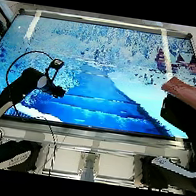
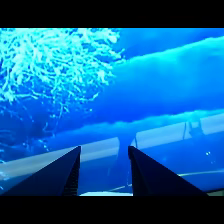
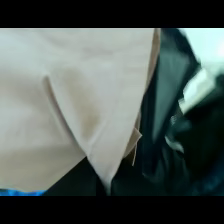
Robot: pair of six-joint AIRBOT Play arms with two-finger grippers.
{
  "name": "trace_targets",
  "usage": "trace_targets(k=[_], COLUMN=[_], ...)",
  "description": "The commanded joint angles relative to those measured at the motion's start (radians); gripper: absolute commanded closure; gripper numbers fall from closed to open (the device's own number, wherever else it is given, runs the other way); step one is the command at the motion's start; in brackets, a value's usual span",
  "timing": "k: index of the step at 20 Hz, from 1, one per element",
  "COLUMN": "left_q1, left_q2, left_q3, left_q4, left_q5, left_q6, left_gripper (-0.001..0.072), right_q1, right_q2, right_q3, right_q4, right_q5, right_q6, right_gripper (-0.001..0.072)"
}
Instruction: Fold the clothes and pants, and hang the long-sleeved shirts on hangers.
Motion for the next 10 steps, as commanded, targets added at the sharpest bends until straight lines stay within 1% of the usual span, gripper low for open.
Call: trace_targets(k=[1,2,3,4,8,10], left_q1=[0.001,0.001,0.001,0.001,0.001,0.001], left_q2=[0.0,0.0,0.0,0.0,0.0,0.0], left_q3=[0.0,0.0,0.0,0.0,0.0,0.0], left_q4=[0.0,0.0,0.0,0.0,0.0,0.0], left_q5=[0.0,0.0,0.0,0.0,0.0,0.0], left_q6=[0.0,0.0,0.0,0.0,0.0,0.0], left_gripper=[0.0341,0.0342,0.0341,0.0342,0.0341,0.0342], right_q1=[-0.051,-0.051,-0.049,-0.049,-0.048,-0.034], right_q2=[0.002,0.002,0.002,0.002,0.003,0.033], right_q3=[-0.133,-0.165,-0.199,-0.229,-0.3,-0.295], right_q4=[-0.016,-0.014,0.0,0.022,0.086,0.158], right_q5=[0.015,0.016,0.014,0.014,0.032,-0.009], right_q6=[-0.014,-0.019,-0.019,-0.019,-0.029,-0.078], right_gripper=[0.0557,0.0502,0.0419,0.0367,0.0366,0.0366])
